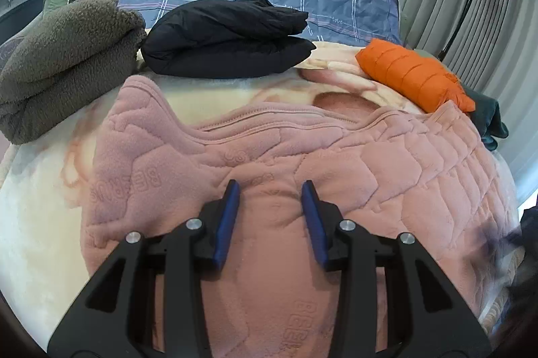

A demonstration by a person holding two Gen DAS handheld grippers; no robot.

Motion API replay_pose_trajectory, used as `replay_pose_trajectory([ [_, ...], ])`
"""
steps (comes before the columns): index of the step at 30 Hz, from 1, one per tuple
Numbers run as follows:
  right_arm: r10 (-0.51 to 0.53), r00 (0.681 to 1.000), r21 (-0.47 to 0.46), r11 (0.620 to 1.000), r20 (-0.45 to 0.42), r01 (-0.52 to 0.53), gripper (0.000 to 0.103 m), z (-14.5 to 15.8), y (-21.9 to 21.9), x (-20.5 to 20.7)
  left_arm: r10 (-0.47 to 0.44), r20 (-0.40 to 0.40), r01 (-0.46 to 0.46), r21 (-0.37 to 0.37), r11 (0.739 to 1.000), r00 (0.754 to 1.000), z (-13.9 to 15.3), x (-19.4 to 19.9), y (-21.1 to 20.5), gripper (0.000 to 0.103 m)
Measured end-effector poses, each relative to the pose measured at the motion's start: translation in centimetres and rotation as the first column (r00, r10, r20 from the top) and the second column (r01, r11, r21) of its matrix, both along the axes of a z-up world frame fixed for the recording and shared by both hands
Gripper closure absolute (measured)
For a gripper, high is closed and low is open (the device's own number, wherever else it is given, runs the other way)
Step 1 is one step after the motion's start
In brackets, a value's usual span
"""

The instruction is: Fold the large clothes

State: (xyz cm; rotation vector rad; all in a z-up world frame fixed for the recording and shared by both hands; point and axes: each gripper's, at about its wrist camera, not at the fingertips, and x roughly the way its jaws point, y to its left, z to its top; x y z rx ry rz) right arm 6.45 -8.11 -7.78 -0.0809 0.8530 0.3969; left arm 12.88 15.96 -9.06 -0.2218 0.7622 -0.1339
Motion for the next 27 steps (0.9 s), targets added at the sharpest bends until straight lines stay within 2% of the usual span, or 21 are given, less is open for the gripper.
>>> replay_pose_trajectory([
  [1,0.005,0.999,0.004,1.000,0.034,-0.005,0.060,-0.1,-0.1,-0.3,-0.003,0.004,0.003,-0.011,1.000,1.000,0.0,-0.1,0.1,0.063],
  [2,0.011,1.000,-0.029,1.000,0.027,-0.010,0.061,1.0,0.4,-0.5,-0.003,0.005,0.003,-0.019,1.000,1.000,0.0,-0.1,0.2,0.063],
  [6,0.016,0.999,-0.005,1.000,-0.051,-0.016,0.062,4.0,0.5,1.2,-0.002,0.007,0.002,-0.024,1.000,1.000,0.0,0.0,0.3,0.063],
  [9,0.010,0.996,-0.009,1.000,0.084,-0.009,0.062,8.2,1.4,3.2,0.000,0.009,0.000,-0.011,1.000,1.000,0.0,0.0,0.2,0.063],
  [11,-0.011,0.993,0.002,1.000,0.116,0.010,0.062,9.1,2.0,5.4,0.001,0.011,0.000,-0.010,1.000,1.000,0.0,-0.1,0.2,0.063],
  [13,-0.032,0.999,0.051,0.998,0.036,0.030,0.062,8.1,2.3,8.8,0.000,0.013,0.001,-0.014,1.000,1.000,0.0,-0.1,0.3,0.063],
  [14,-0.037,0.999,0.046,0.998,-0.038,0.039,0.062,6.3,2.6,10.7,-0.001,0.012,0.001,-0.016,1.000,1.000,0.0,-0.1,0.3,0.063],
  [15,-0.045,0.988,-0.003,0.999,-0.148,0.045,0.062,3.2,3.1,13.2,-0.002,0.012,0.002,-0.020,1.000,1.000,0.0,-0.1,0.4,0.063],
  [16,-0.052,0.975,-0.017,0.999,-0.216,0.050,0.062,0.6,3.2,14.5,-0.002,0.013,0.002,-0.023,1.000,1.000,0.0,-0.1,0.4,0.063],
  [17,-0.053,0.976,0.001,0.999,-0.211,0.054,0.064,-0.8,2.9,15.0,-0.003,0.014,0.004,-0.032,0.999,1.000,0.0,-0.1,0.5,0.063],
  [18,-0.053,0.980,-0.009,0.999,-0.194,0.052,0.064,-0.6,3.1,14.9,-0.003,0.018,0.004,-0.053,0.999,1.000,-0.1,0.0,0.7,0.062],
  [24,-0.068,0.983,-0.086,0.995,-0.173,0.054,0.064,1.5,4.3,14.1,-0.009,0.018,0.011,-0.088,0.996,1.000,-0.3,0.1,1.3,0.062],
  [27,-0.082,0.981,-0.053,0.996,-0.175,0.074,0.064,3.7,3.9,14.5,-0.010,0.023,0.012,-0.088,0.996,1.000,-0.2,0.0,1.2,0.062],
])
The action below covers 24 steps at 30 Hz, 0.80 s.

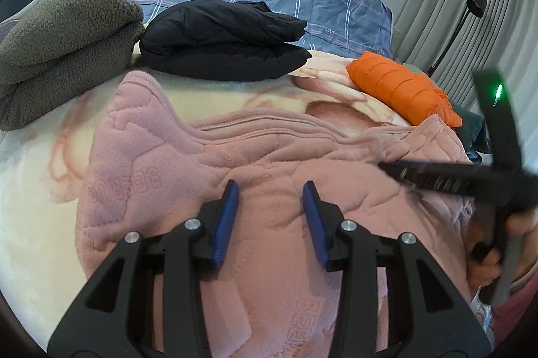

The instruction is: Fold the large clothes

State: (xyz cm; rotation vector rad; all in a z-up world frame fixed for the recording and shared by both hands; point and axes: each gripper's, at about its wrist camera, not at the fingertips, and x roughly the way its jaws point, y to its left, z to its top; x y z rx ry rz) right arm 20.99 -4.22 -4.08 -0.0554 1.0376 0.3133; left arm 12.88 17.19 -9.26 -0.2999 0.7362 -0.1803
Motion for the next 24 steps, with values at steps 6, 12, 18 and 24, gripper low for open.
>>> replay_pose_trajectory([
  [6,-0.004,0.999,-0.041,0.999,0.042,0.006,0.053,0.3,1.8,3.5,-0.002,0.002,0.002,-0.004,1.000,1.000,0.0,0.0,0.0,0.061],
  [12,-0.035,0.999,-0.148,0.988,-0.013,0.033,0.048,-5.9,2.5,5.2,-0.017,0.007,0.017,-0.022,1.000,1.000,0.1,0.1,0.1,0.058],
  [18,-0.054,0.999,-0.047,0.997,-0.009,0.053,0.049,-3.5,0.5,4.2,-0.022,0.014,0.023,-0.040,0.999,1.000,0.1,-0.1,0.3,0.058],
  [24,-0.019,0.988,0.051,0.999,0.151,0.011,0.047,3.1,-2.0,-7.2,-0.021,0.020,0.022,-0.061,0.998,1.000,0.1,-0.2,0.7,0.058],
])
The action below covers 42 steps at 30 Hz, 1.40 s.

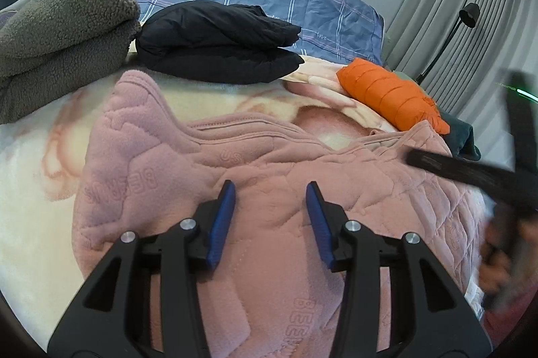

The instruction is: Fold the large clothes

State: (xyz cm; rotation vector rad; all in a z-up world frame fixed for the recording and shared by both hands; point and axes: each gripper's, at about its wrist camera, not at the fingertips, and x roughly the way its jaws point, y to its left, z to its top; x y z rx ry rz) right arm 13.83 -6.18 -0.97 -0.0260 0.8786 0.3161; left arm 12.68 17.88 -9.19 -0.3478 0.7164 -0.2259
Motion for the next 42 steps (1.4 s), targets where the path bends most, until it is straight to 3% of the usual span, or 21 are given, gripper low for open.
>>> replay_pose_trajectory([
  [2,0.033,0.999,0.001,0.999,0.039,-0.034,0.043,-0.4,-0.4,-4.5,-0.001,0.000,0.001,0.001,1.000,1.000,0.0,0.0,0.0,0.058],
  [4,0.068,0.997,-0.079,0.994,-0.026,-0.070,0.036,-4.5,0.1,-6.8,0.000,0.000,0.000,0.000,1.000,1.000,0.0,0.0,0.0,0.058],
  [6,0.094,0.992,-0.127,0.989,0.089,-0.082,0.033,-6.3,0.6,-8.5,-0.006,0.003,0.006,0.001,1.000,1.000,0.1,0.0,-0.1,0.058],
  [7,0.089,0.993,-0.127,0.989,0.084,-0.078,0.033,-6.0,0.7,-8.4,-0.005,0.003,0.005,0.007,1.000,1.000,0.1,0.0,-0.2,0.057],
  [10,0.002,0.999,0.021,1.000,-0.047,-0.001,0.034,-4.0,-0.8,-7.2,0.000,0.000,0.000,0.016,1.000,1.000,0.1,0.0,-0.3,0.057],
  [11,-0.013,0.999,0.038,0.999,-0.051,0.015,0.035,-3.2,-1.2,-7.7,-0.001,0.000,0.001,0.016,1.000,1.000,0.1,0.0,-0.3,0.057],
  [13,0.036,0.999,0.000,0.999,0.028,-0.036,0.035,-1.9,-0.9,-10.2,0.003,0.002,-0.003,0.015,1.000,1.000,0.2,-0.1,-0.2,0.057],
  [15,0.064,0.998,-0.070,0.995,-0.009,-0.064,0.032,-3.7,-0.5,-11.0,0.003,0.001,-0.003,0.016,1.000,1.000,0.2,-0.1,-0.2,0.057],
  [17,0.066,0.998,-0.058,0.996,-0.016,-0.067,0.028,-6.1,-0.7,-11.0,0.002,0.002,-0.002,0.020,1.000,1.000,0.2,-0.2,-0.3,0.057],
  [18,0.078,0.997,-0.086,0.993,0.020,-0.076,0.027,-6.1,-0.4,-11.5,0.003,0.003,-0.003,0.027,1.000,1.000,0.2,-0.2,-0.4,0.057],
  [21,0.062,0.998,-0.071,0.996,0.006,-0.062,0.026,-5.4,-0.4,-11.4,0.007,0.004,-0.007,0.041,0.999,1.000,0.3,-0.3,-0.4,0.057],
  [24,0.081,0.997,-0.055,0.995,0.016,-0.081,0.026,-5.2,-1.3,-10.9,0.008,0.001,-0.008,-0.032,0.999,1.000,1.1,-0.8,1.0,0.056],
  [25,0.089,0.996,-0.055,0.995,0.032,-0.087,0.026,-4.8,-1.8,-11.1,0.012,0.014,-0.011,-0.087,0.996,1.000,1.8,-1.3,1.9,0.042],
  [27,0.097,0.994,-0.060,0.994,0.049,-0.094,0.026,-4.7,-2.1,-11.8,0.063,0.094,-0.047,-0.170,0.984,0.994,3.8,-3.3,4.7,0.026],
  [30,0.101,0.994,-0.037,0.994,0.034,-0.100,0.026,-5.0,-2.7,-11.5,0.147,0.136,-0.130,-0.126,0.983,0.980,5.4,-5.0,8.2,0.025],
  [35,0.100,0.993,-0.057,0.994,0.058,-0.097,0.026,-4.7,-2.2,-12.4,0.104,-0.059,-0.113,-0.171,0.979,0.993,1.6,-4.1,10.9,0.025],
  [39,0.137,0.983,-0.104,0.987,0.120,-0.124,0.026,-3.4,-1.4,-13.8,0.014,-0.139,-0.046,-0.233,0.971,0.990,-1.4,-2.3,10.6,0.024],
  [42,0.282,0.932,-0.185,0.952,0.226,-0.243,0.026,-1.6,0.9,-16.6,-0.033,-0.173,-0.018,-0.287,0.958,0.984,-2.3,-0.6,10.8,0.021],
])
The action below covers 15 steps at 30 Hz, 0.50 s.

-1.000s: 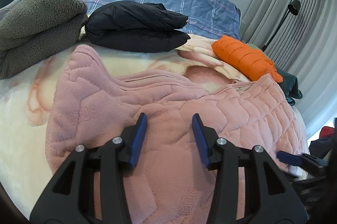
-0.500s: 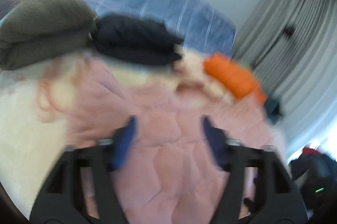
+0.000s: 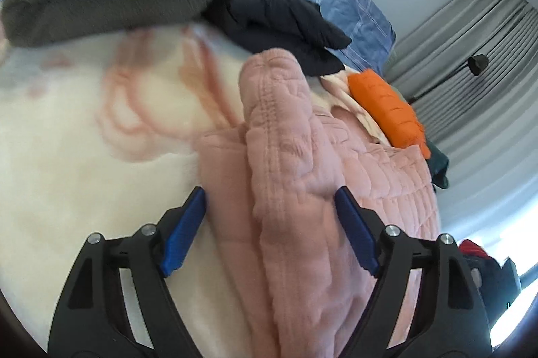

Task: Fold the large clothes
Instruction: 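Grasp the jacket edge with the left tool and lift it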

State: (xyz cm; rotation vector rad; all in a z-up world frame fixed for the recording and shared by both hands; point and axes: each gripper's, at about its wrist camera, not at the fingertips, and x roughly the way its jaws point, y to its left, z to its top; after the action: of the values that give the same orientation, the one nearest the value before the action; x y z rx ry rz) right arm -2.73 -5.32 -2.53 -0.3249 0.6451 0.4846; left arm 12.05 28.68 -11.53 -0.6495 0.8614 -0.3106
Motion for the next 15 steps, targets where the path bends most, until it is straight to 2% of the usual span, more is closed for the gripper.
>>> replay_pose_trajectory([
  [3,0.172,0.982,-0.088,0.982,0.076,-0.165,0.026,0.3,2.9,-2.8,-0.018,-0.022,0.017,-0.035,0.999,1.000,-0.7,1.1,0.1,0.018],
  [5,0.291,0.951,-0.168,0.948,0.101,-0.272,0.026,-0.4,5.4,-4.7,-0.024,-0.017,0.023,-0.046,0.999,1.000,-1.2,1.4,0.0,0.017],
  [7,0.361,0.925,-0.249,0.912,0.116,-0.325,0.026,-1.7,7.7,-6.0,-0.027,0.009,0.028,-0.068,0.997,1.000,-1.7,1.0,0.4,0.017],
  [12,0.402,0.913,-0.363,0.862,0.065,-0.354,0.026,-4.3,11.1,-5.8,-0.032,0.064,0.036,-0.061,0.997,0.997,-2.2,0.0,0.5,0.017],
  [15,0.419,0.902,-0.450,0.829,0.108,-0.331,0.026,-5.4,12.4,-5.6,-0.026,0.085,0.031,-0.055,0.998,0.996,-2.3,-0.3,0.4,0.017],
])
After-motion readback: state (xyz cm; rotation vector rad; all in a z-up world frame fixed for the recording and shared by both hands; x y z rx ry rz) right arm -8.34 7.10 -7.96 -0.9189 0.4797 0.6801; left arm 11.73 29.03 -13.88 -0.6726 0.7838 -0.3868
